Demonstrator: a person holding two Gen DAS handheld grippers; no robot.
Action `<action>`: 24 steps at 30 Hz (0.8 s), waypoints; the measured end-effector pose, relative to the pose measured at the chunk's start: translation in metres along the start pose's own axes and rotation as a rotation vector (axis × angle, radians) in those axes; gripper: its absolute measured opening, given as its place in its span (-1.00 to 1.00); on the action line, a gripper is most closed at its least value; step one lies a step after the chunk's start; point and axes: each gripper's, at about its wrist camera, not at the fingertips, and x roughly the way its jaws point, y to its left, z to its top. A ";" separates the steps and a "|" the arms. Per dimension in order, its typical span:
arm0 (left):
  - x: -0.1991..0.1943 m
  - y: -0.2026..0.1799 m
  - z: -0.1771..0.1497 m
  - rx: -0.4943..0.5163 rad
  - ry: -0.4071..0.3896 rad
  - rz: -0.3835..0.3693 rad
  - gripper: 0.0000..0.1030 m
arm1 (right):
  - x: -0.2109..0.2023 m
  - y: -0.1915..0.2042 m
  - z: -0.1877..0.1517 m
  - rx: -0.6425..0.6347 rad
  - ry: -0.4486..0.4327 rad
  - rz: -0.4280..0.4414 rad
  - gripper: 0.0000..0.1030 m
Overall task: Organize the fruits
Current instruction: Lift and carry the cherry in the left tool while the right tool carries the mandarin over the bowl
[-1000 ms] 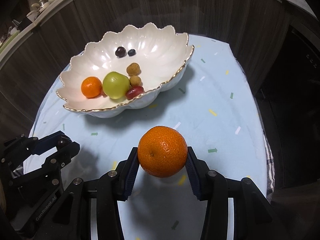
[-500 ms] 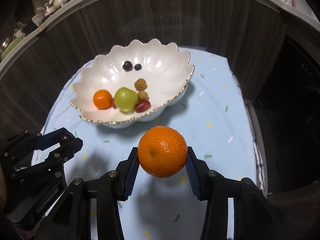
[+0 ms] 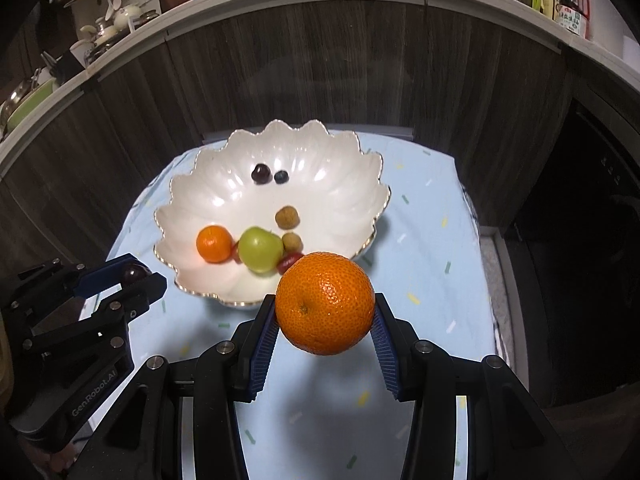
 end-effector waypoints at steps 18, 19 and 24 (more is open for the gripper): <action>0.026 0.013 0.037 0.000 0.000 -0.006 -0.43 | 0.020 -0.006 0.031 0.011 -0.006 -0.002 -0.10; 0.028 0.013 0.037 -0.001 0.001 -0.006 -0.43 | 0.023 -0.007 0.033 0.012 -0.004 -0.003 -0.10; 0.042 0.017 0.041 -0.012 0.019 -0.011 -0.43 | 0.036 -0.008 0.041 0.008 0.008 -0.006 -0.10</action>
